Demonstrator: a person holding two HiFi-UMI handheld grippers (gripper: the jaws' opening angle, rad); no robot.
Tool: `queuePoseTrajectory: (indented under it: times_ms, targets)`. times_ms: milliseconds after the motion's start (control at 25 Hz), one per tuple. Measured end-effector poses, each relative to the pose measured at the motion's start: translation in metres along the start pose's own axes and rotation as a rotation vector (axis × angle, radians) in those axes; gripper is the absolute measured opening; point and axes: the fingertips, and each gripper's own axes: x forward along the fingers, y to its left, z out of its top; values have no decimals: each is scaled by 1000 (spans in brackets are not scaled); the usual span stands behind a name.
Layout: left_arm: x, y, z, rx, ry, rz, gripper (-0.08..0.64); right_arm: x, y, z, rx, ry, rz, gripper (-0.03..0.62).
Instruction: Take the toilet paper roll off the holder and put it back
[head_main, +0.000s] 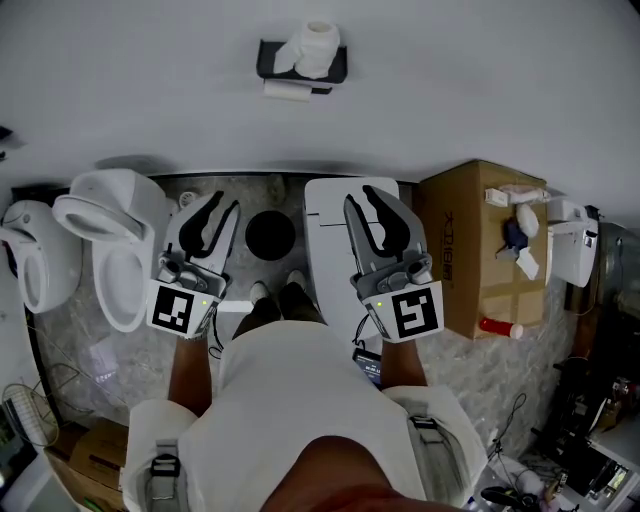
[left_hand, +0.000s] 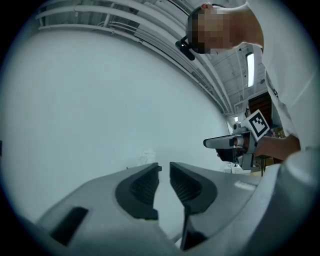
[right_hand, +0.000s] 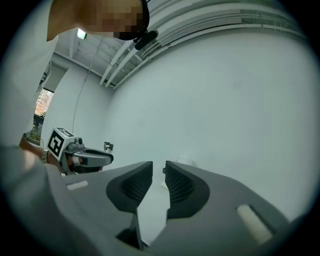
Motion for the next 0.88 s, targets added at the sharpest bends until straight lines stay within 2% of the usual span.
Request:
queuePoseTrajectory:
  times_ms: [40, 80, 160, 240, 520, 680, 880]
  targets:
    - [-1, -3, 2, -1, -2, -15, 27, -2, 2, 1, 3, -7, 3, 84]
    - [-2, -7, 3, -2, -2, -36, -2, -3, 4, 3, 9, -18, 8, 75]
    - [-2, -16, 4, -4, 5, -83, -2, -5, 8, 8, 22, -44, 22, 29]
    - [-3, -22, 5, -3, 11, -109, 0, -7, 13, 13, 22, -59, 41, 12]
    - [-12, -31, 10, -60, 40, -182, 2, -7, 30, 16, 35, -52, 115, 12]
    - [-17, -29, 13, -55, 45, -187, 3, -7, 35, 14, 105, -54, 158, 11]
    - [-20, -30, 14, -47, 45, -185, 3, -7, 38, 11, 96, -42, 161, 11]
